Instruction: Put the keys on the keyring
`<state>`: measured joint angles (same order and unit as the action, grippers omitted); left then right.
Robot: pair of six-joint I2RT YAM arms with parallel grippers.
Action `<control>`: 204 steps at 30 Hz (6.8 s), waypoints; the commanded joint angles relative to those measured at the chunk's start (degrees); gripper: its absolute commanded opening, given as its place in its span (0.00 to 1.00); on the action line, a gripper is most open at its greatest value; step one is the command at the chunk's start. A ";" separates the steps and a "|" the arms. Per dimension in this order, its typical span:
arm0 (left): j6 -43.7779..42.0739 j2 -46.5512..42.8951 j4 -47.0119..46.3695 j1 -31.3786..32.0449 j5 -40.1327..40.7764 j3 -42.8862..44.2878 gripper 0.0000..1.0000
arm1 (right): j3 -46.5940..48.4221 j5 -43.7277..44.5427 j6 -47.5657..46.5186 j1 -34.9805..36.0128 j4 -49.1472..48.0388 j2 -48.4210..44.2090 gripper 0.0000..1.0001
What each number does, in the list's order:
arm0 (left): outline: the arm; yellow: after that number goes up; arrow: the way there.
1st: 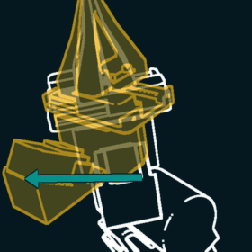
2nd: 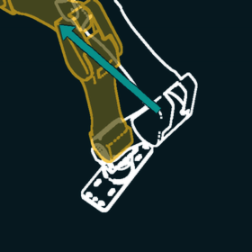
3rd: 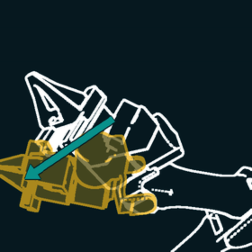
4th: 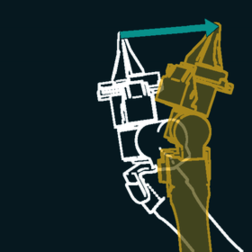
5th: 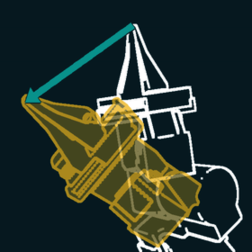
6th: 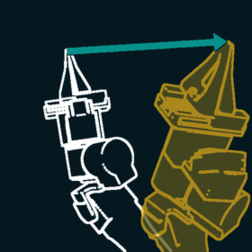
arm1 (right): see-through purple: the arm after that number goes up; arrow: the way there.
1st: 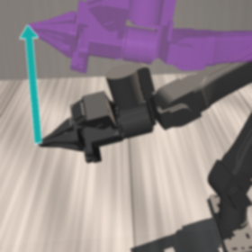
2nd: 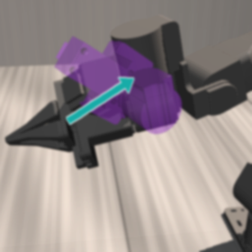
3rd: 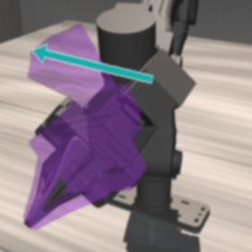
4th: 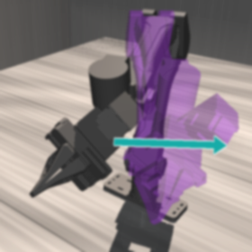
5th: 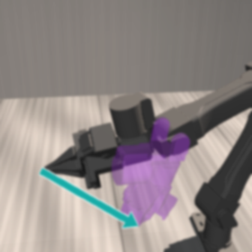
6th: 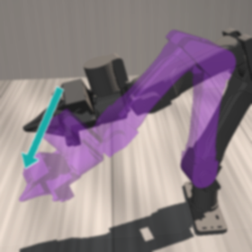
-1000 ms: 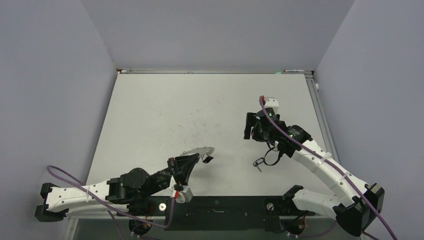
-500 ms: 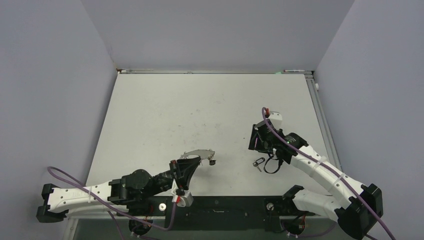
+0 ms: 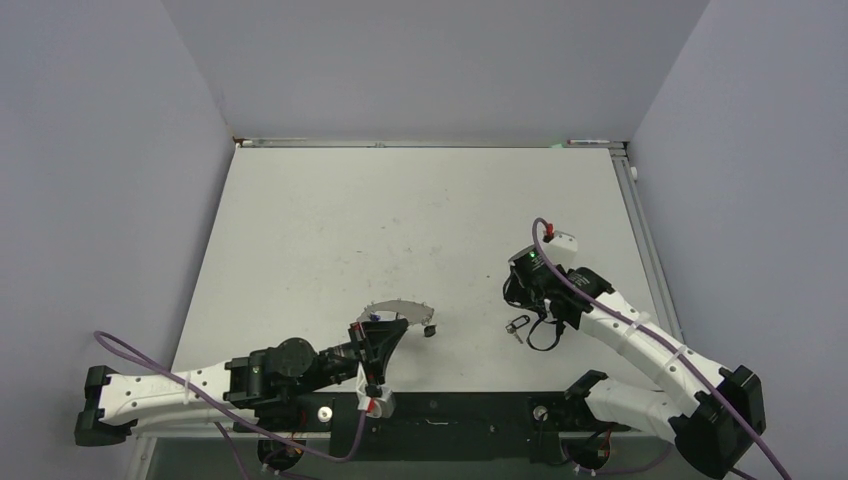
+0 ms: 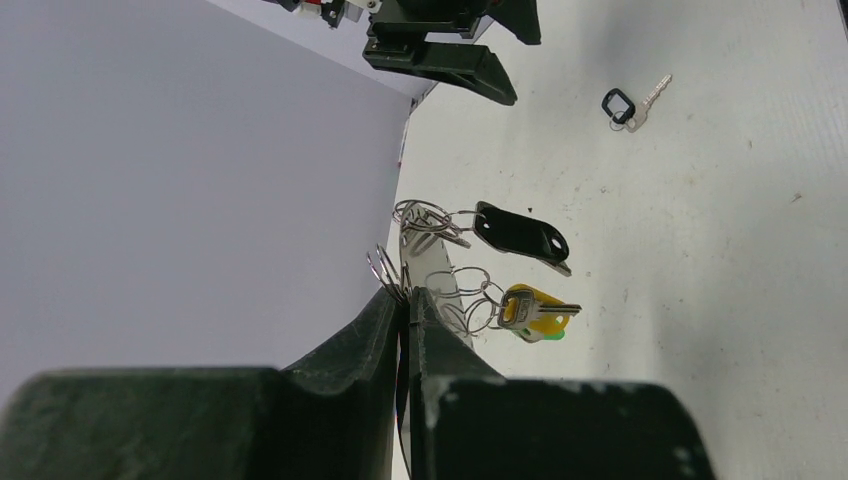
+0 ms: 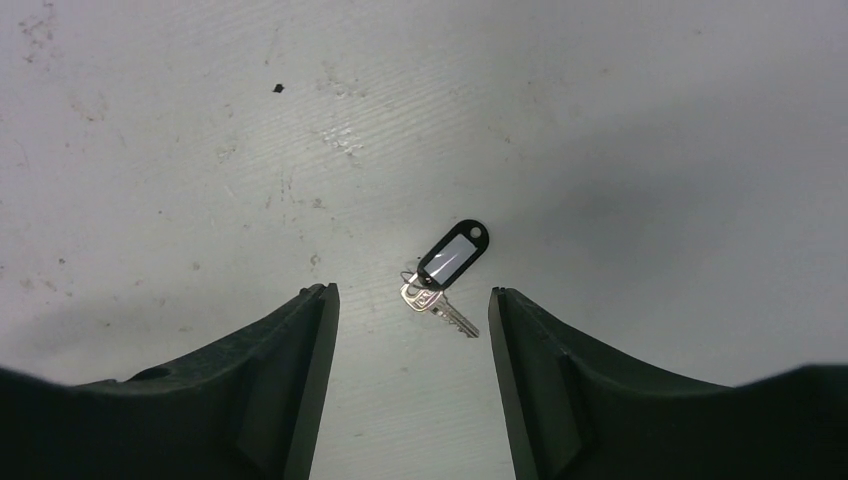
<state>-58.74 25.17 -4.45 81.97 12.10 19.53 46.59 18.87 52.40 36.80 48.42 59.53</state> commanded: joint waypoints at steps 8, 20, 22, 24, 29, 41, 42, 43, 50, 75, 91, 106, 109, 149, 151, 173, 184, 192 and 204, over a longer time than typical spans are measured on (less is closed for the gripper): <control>0.73 1.12 -1.24 -2.02 -3.09 2.09 0.00 | -6.79 -4.78 -3.52 -0.15 -7.14 1.30 0.33; 3.43 1.45 -1.18 -3.14 -6.14 2.16 0.00 | -12.10 -11.52 -12.66 -0.23 -17.12 1.19 0.32; 3.76 1.41 -1.09 -3.20 -6.48 2.26 0.00 | -12.71 -11.68 -12.59 -0.23 -17.62 1.67 0.33; 3.96 1.17 -1.01 -3.22 -6.83 2.31 0.00 | -13.30 -11.51 -12.52 -0.23 -18.01 1.93 0.35; 4.74 0.60 -0.85 -3.56 -7.79 2.53 0.00 | -13.21 -10.39 -11.94 -0.23 -18.18 3.07 0.37; 5.26 0.23 0.00 -3.66 -8.64 2.80 0.00 | -12.67 -10.17 -11.77 -0.32 -18.63 8.36 0.35; 5.30 0.17 0.04 -3.66 -8.69 2.82 0.00 | -12.68 -10.15 -11.74 -0.32 -18.73 8.53 0.35; 5.38 0.09 0.05 -3.66 -8.69 2.80 0.00 | -12.74 -10.11 -11.71 -0.32 -18.83 8.70 0.34; 5.58 -0.06 0.20 -3.66 -8.97 2.80 0.00 | -12.93 -10.48 -11.62 -0.32 -19.42 10.35 0.30; 5.83 0.60 0.55 -4.89 -10.22 2.97 0.00 | -9.28 -18.39 -16.96 7.41 -27.24 15.48 0.05; 5.64 -0.01 0.73 -5.16 -10.96 2.80 0.00 | -5.95 -16.71 -18.29 11.01 -23.54 15.56 0.37; 5.66 -0.20 0.88 -5.13 -11.39 2.71 0.00 | -6.87 -13.30 -19.07 13.21 -21.85 15.32 0.30; 5.65 -0.08 0.91 -5.16 -11.39 2.72 0.00 | -6.62 -12.69 -19.50 13.17 -21.46 14.60 0.30; 5.82 0.58 0.39 -5.16 -11.17 2.19 0.00 | -8.75 -15.56 -19.50 13.97 -24.69 18.69 0.05; 5.68 0.44 0.40 -5.16 -11.05 2.02 0.00 | -8.61 -15.34 -19.73 14.72 -24.68 18.11 0.05; 4.71 -1.52 0.46 -5.74 -10.34 1.65 0.00 | 8.68 -23.01 -35.02 14.97 -16.87 3.15 0.05; 3.29 -3.41 2.53 -5.90 -8.40 2.15 0.00 | 9.18 -20.65 -31.20 14.88 -16.27 8.26 0.42; 1.65 -10.58 4.15 -10.75 -7.78 1.40 0.00 | 5.31 -21.49 -29.27 15.06 -24.46 14.88 0.55; 5.24 -13.90 0.89 -16.94 -16.14 -0.39 0.00 | 9.33 -26.95 -46.55 14.70 -28.39 30.70 0.52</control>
<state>-54.54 10.63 2.11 66.35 0.05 18.33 51.64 -6.35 11.68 51.46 22.50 85.27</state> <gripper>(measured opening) 0.018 0.573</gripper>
